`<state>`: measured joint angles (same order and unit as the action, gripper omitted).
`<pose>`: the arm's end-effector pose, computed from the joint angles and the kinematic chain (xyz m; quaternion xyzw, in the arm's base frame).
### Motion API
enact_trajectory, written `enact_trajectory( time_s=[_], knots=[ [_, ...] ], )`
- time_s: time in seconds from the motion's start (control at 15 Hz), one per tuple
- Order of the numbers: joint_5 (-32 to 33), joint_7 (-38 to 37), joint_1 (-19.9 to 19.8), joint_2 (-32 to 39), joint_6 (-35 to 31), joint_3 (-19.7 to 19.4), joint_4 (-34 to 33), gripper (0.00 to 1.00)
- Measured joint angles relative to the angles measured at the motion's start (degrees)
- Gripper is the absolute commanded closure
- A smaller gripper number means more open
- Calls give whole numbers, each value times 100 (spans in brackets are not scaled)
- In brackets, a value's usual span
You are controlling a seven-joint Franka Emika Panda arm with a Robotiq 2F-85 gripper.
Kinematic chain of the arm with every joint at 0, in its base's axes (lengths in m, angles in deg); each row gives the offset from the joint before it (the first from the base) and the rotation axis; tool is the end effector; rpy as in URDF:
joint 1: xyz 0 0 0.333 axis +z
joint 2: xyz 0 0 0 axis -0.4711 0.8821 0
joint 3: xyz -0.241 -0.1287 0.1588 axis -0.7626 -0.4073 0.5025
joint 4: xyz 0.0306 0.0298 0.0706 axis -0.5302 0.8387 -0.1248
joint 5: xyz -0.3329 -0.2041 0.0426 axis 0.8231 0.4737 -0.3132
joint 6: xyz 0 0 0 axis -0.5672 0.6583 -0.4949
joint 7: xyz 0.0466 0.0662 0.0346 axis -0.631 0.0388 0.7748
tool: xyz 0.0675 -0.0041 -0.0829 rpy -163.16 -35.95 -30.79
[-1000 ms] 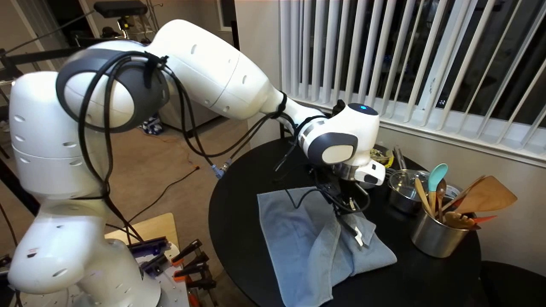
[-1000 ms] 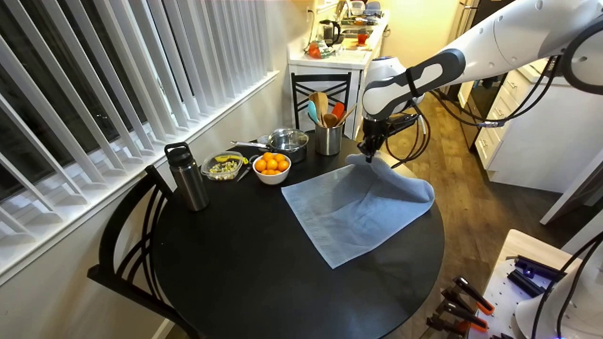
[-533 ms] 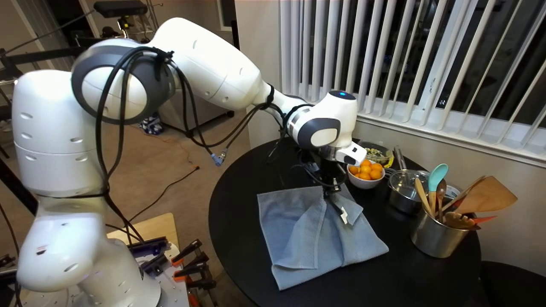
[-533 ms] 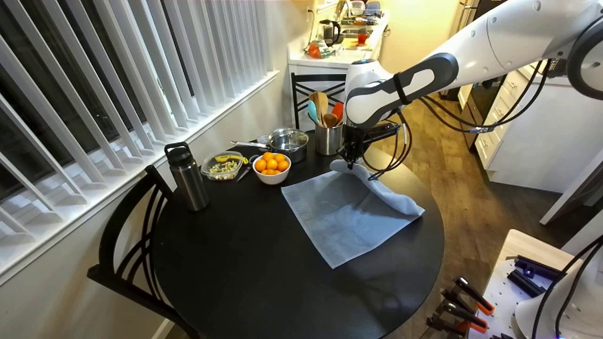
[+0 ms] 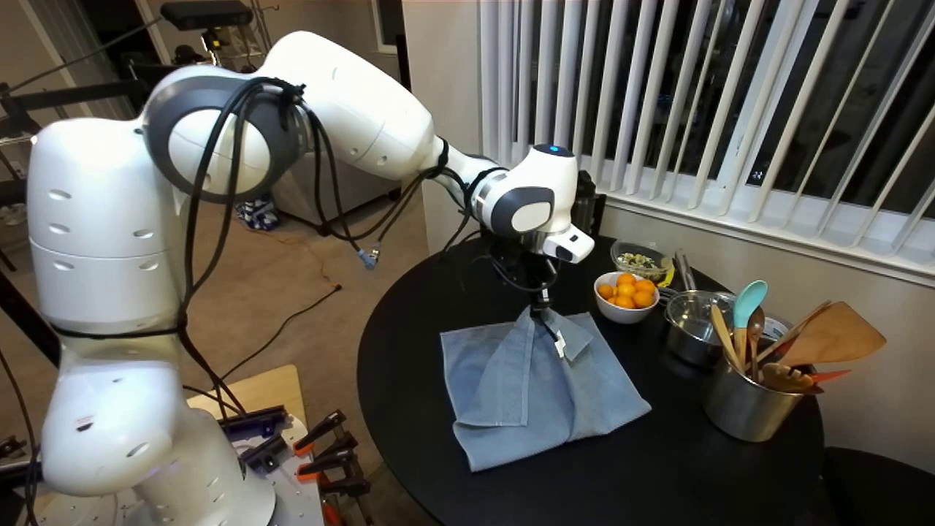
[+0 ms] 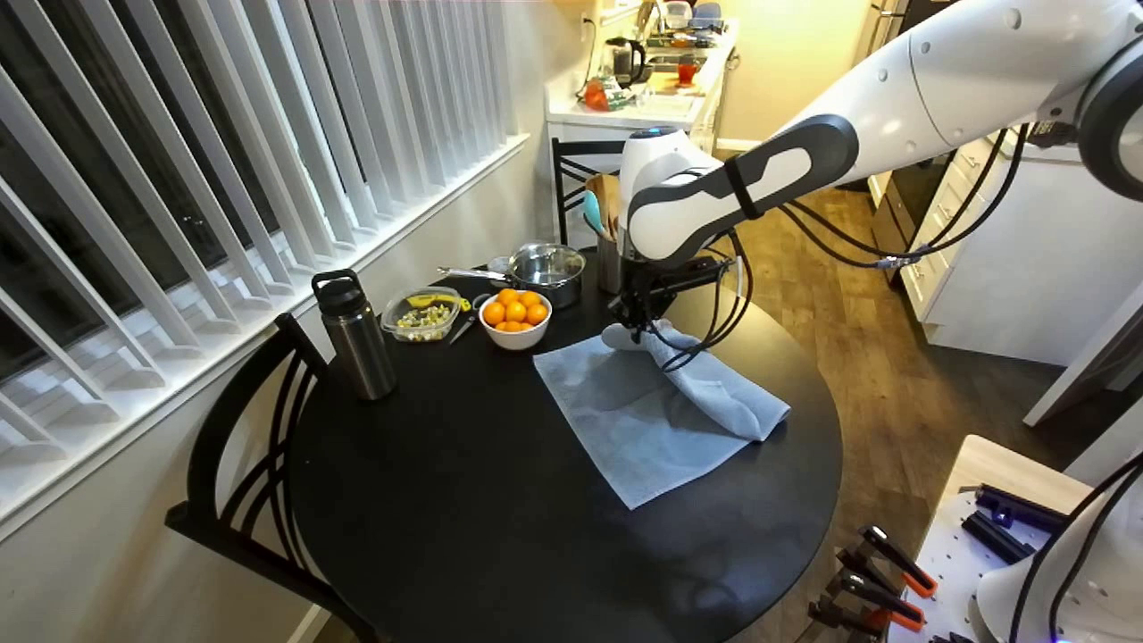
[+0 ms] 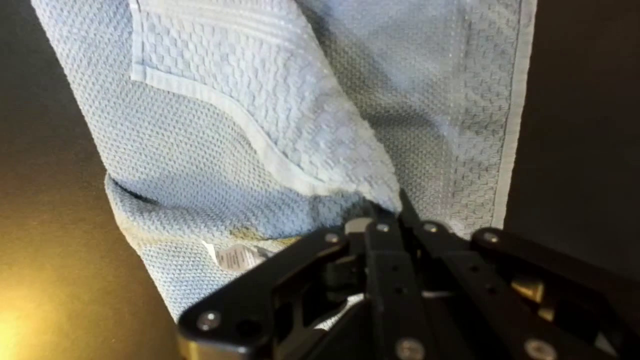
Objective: Fold the towel's length in half
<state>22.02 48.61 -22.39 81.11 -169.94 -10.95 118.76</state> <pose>0.6319 0.0366 0.3192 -0.9807 0.1957 0.0010 0.0042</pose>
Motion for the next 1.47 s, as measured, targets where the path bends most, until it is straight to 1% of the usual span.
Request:
enact_trajectory(
  time_s=[0.27, 0.6, 0.93, 1.47],
  knots=[
    [-1, -342, 160, 152, 1, 68, -210, 97],
    [-4, -558, 229, 569, 99, 71, -884, 97],
    [-24, -562, 262, 1040, 481, 115, -1565, 97],
    [-33, -562, 278, 1495, 1034, 209, -2240, 97]
  ],
)
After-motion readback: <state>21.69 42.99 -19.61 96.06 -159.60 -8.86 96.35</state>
